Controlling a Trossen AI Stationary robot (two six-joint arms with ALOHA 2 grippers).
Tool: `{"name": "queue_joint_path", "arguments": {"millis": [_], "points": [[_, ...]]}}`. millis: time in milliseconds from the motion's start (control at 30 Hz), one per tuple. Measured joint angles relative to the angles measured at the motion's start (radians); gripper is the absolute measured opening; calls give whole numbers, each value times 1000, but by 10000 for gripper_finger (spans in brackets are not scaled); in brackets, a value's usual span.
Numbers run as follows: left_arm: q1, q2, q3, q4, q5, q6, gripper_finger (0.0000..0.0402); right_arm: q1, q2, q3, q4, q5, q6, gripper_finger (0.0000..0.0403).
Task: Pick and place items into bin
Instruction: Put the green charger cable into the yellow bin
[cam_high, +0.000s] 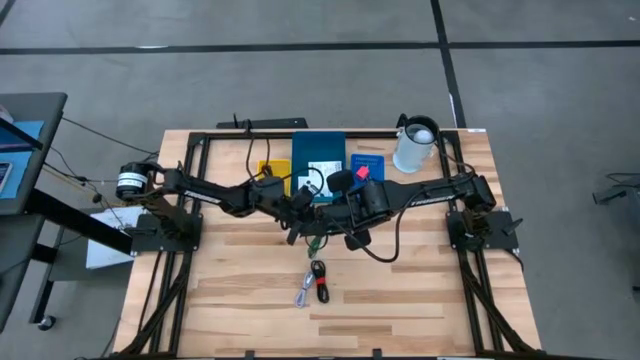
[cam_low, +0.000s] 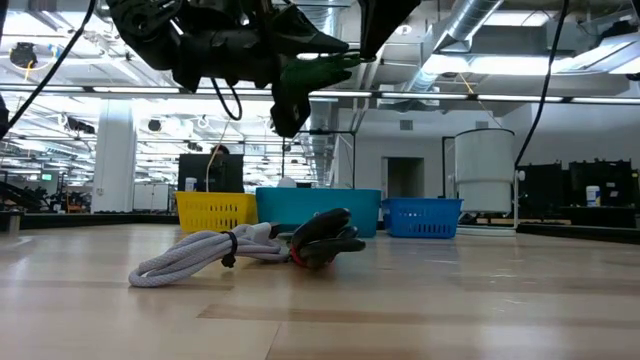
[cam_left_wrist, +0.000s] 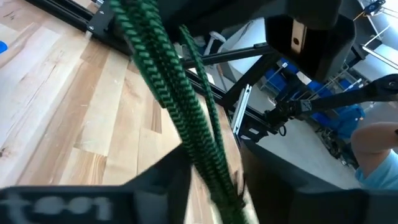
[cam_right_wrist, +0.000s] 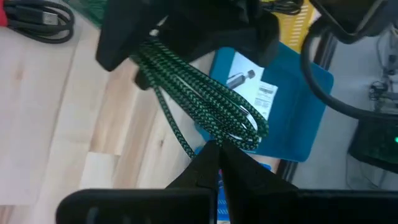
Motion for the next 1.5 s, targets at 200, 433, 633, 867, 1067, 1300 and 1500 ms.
{"name": "queue_joint_path", "arguments": {"millis": [200,433,633,867,1067,1300,1500], "points": [[-6,0,0,-4,4,28,22,1,0,0,1,7,0,7],[-6,0,0,-6,9,28,13,6,0,0,1,7,-9,44],[-7,0,0,-21,12,29,9,21,0,0,-2,11,-15,71],[15,-1,0,-26,12,28,9,73,0,0,-2,207,-86,110],[72,-25,0,-84,17,47,11,93,0,0,-31,513,-86,159],[159,-132,-1,-292,-19,148,12,86,-1,0,-157,581,21,202],[235,-293,-1,-544,-161,281,13,53,-1,-3,-152,522,151,209]]}}
